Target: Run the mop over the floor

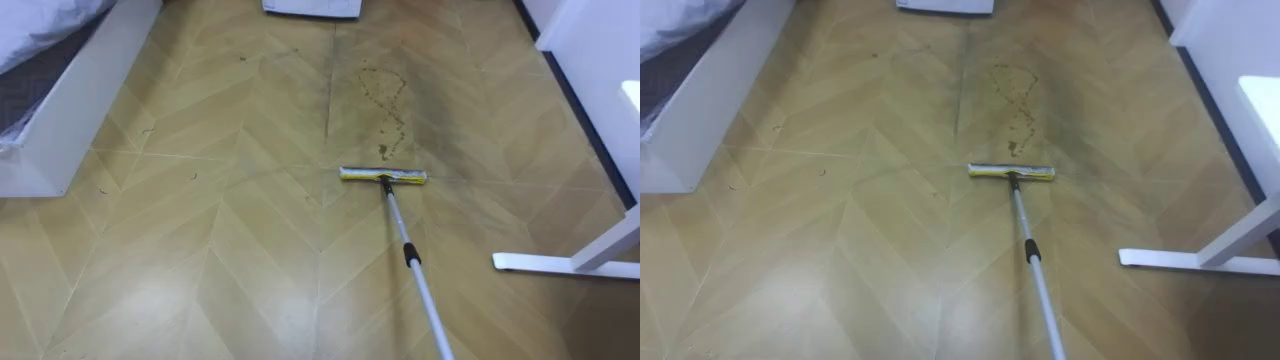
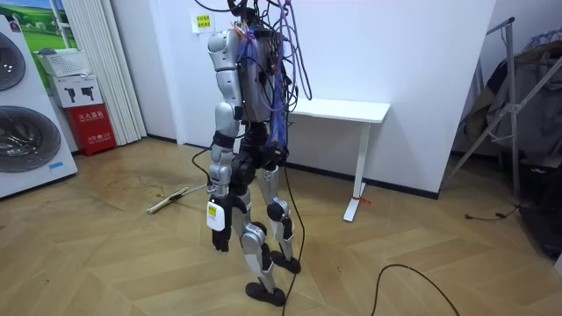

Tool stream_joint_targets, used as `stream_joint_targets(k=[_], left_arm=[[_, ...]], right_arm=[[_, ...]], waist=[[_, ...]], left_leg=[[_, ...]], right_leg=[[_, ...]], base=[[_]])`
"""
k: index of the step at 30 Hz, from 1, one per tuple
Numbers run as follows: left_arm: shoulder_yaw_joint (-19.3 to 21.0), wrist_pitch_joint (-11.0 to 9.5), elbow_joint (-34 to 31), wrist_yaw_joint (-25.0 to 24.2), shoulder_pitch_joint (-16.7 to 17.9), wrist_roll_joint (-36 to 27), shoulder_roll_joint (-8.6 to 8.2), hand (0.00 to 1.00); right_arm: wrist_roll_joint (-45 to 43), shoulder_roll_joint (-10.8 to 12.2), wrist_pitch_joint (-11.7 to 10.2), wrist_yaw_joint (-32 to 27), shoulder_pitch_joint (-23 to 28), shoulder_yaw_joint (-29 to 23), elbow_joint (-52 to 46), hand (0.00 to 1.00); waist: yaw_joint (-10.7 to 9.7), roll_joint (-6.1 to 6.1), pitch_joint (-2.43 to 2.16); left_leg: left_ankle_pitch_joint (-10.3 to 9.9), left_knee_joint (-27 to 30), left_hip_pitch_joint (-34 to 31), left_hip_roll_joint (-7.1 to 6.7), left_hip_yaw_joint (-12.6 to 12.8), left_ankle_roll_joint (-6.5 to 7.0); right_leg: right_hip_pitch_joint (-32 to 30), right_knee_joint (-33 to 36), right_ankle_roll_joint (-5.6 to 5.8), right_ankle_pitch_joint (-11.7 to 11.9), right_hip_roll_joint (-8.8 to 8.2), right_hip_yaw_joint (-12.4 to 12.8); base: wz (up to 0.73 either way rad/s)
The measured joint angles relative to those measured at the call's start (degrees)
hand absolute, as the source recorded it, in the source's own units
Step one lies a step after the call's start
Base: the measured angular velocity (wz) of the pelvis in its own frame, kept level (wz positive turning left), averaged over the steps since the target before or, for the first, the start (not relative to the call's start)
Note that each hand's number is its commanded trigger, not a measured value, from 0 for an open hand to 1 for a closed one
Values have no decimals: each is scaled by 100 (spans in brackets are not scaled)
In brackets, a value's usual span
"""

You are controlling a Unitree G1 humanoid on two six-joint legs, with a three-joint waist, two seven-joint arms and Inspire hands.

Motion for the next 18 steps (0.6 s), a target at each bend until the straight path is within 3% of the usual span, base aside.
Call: stream_joint_targets(k=[8,13,18], left_arm=[[-101,14,7,130,35,-1,-52,0],[-102,20,17,229,2,-6,-50,0],[-102,14,117,324,-129,-13,-51,0]], right_arm=[[-4,5,1,-201,48,-5,33,100],[9,7,1,-237,33,-4,145,100],[99,16,14,-262,-13,-5,294,100]], waist=[[-7,76,-13],[-8,57,-58],[-38,50,-57]], left_leg=[[0,3,-57,-2,7,0],[1,76,-225,-3,16,1],[1,274,-548,-8,-17,1]], right_leg=[[-93,76,-1,-13,-15,-12],[-284,120,-8,-20,-25,-3],[-566,328,-26,-95,-64,-37]], base=[[0],[0],[4]])
